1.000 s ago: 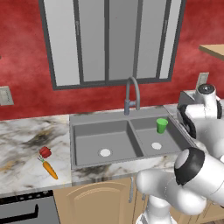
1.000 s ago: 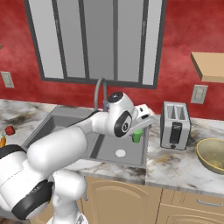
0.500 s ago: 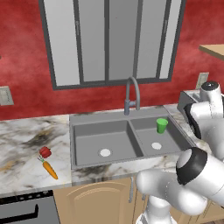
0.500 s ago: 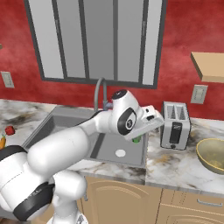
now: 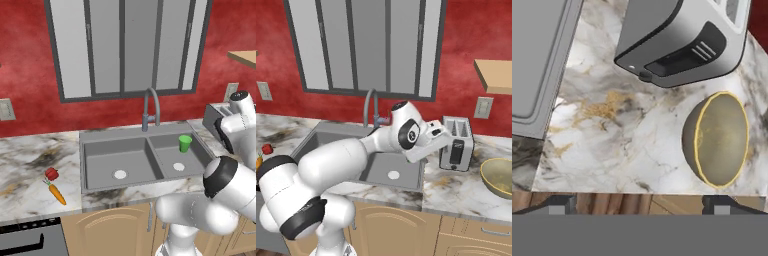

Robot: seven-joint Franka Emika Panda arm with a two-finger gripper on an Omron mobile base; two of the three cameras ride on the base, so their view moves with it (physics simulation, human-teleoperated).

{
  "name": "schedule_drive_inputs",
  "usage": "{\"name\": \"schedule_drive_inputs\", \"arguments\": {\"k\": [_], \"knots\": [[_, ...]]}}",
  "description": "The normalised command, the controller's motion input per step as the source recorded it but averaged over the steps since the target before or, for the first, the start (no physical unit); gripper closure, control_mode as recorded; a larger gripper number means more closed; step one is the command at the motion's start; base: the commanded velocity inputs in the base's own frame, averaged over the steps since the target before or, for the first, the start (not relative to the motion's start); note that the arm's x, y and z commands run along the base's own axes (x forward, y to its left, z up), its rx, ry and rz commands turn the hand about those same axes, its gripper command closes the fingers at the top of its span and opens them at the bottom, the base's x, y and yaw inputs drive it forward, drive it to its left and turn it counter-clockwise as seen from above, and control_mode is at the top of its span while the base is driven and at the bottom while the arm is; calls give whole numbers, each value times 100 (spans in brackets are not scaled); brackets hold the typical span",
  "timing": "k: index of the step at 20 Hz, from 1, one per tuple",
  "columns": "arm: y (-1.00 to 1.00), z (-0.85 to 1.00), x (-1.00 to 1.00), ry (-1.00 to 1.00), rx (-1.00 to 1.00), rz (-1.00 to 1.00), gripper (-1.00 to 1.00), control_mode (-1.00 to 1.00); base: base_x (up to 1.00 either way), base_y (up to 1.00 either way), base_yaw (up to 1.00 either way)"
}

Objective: Remove the bell pepper and carrot from the sink. Then move the bowl and cup from the counter to the sink for washing.

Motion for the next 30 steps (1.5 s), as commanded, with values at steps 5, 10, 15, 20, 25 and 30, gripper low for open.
{"name": "schedule_drive_inputs", "arguments": {"k": [5,10,15,20,25,30], "knots": [[-31,0,-2,7,-8,0,-100,-100,0,0,0],[-26,0,-8,7,-2,-3,-100,-100,0,0,0],[-17,-1,-17,12,0,-1,-100,-100,0,0,0],[-13,-2,-11,11,0,0,-100,-100,0,0,0],[-15,-9,-6,7,-1,0,-100,-100,0,0,0],[-15,-12,-4,2,0,0,-100,-100,0,0,0]]}}
